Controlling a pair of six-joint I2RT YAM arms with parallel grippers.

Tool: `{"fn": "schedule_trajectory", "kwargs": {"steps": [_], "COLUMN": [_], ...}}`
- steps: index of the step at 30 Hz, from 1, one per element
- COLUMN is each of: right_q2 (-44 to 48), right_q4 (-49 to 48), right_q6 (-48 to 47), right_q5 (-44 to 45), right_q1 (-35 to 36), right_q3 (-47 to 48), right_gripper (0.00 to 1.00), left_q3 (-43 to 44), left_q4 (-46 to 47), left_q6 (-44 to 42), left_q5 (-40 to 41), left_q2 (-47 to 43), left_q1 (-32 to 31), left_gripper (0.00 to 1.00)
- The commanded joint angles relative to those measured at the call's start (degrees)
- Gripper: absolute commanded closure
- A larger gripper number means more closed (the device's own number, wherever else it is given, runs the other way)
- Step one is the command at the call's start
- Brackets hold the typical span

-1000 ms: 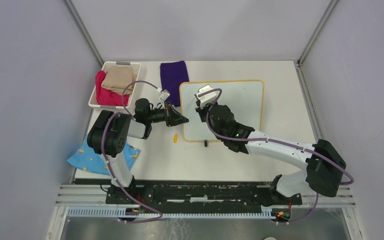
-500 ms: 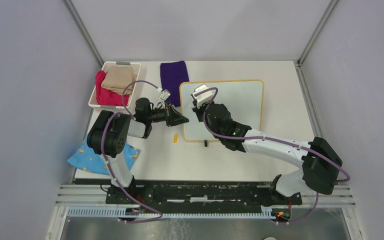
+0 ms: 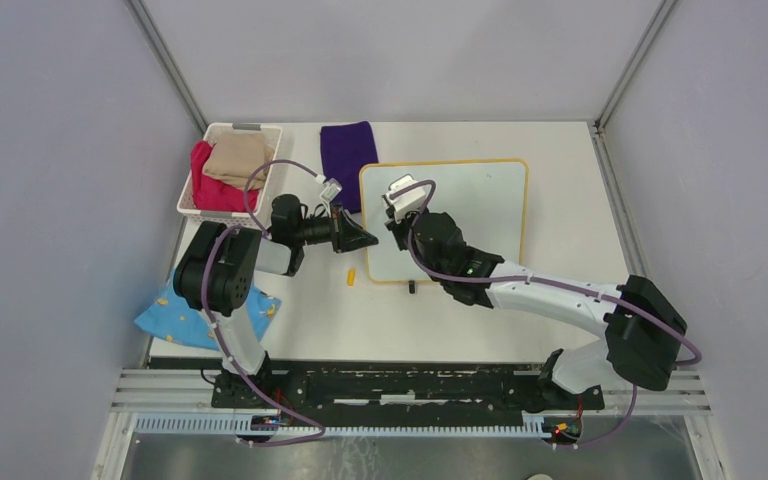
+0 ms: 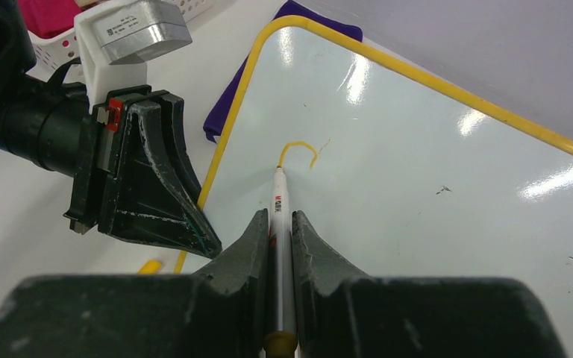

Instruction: Write a sentence on the whiteboard

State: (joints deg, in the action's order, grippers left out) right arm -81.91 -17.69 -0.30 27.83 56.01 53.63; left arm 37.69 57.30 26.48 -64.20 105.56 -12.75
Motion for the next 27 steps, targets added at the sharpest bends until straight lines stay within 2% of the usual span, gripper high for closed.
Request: {"fn": "schedule_trajectory", "kwargs": {"steps": [1,14,27], "right_q2": [1.9,4.2,4.8], "right_q4": [0.9,1.8,2.7], "right_q6": [0.2,0.2,2.1], "right_q5": [1.8,6.1,1.0], "right_q1": [-0.3,-0.3,0.0], "right_q3": [-1.2,-3.1,-4.9], "right_gripper": [1.0,1.0,1.0], "left_q3": [-0.3,-0.1,0.5], "left_q4": [-6.5,-8.4,-12.4], "left_q6": [-5.0,-6.3,-9.1], "left_q5": [4.0,4.4,5.0], "left_q2": [0.6,0.3,-0.5], "left_q1": [-1.3,-1.7,-2.6], "left_gripper": [0.98,0.98,0.98]}}
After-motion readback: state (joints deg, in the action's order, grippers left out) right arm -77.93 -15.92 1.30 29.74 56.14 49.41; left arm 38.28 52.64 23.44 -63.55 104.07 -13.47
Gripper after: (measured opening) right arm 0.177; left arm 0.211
